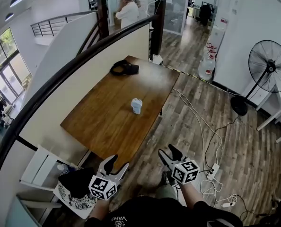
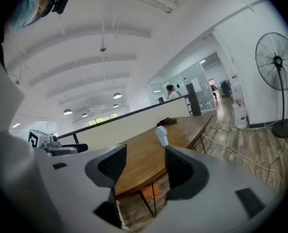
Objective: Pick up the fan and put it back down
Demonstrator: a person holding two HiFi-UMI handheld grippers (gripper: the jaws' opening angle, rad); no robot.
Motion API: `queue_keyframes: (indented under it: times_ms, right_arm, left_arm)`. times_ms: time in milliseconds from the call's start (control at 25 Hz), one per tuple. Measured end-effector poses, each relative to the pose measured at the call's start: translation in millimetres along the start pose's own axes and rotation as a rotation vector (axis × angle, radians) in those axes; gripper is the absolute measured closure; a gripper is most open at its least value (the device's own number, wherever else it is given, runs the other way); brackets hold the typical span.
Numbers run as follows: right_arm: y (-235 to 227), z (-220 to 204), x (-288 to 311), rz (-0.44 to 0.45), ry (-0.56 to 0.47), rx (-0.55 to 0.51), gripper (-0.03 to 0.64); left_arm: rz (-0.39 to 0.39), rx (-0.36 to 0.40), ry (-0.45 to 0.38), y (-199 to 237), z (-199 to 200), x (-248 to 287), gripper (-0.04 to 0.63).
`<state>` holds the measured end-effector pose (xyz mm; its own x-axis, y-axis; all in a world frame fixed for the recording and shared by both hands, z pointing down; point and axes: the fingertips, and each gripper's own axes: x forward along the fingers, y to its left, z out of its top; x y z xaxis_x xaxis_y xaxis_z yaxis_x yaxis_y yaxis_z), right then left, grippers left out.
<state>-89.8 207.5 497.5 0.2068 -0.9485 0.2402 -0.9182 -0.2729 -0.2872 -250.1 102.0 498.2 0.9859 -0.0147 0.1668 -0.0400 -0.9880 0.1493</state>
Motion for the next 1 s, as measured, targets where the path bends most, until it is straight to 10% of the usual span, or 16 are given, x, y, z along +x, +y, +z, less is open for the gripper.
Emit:
queue_keyframes:
  times_ms: [1000]
  right_arm:
    - [-140.3,54.5,94.3,0.286,0.168,-0.123,0.388]
  left_arm:
    - [0.290,-0.081,-0.022,11.3,23.2,165.9,0.359]
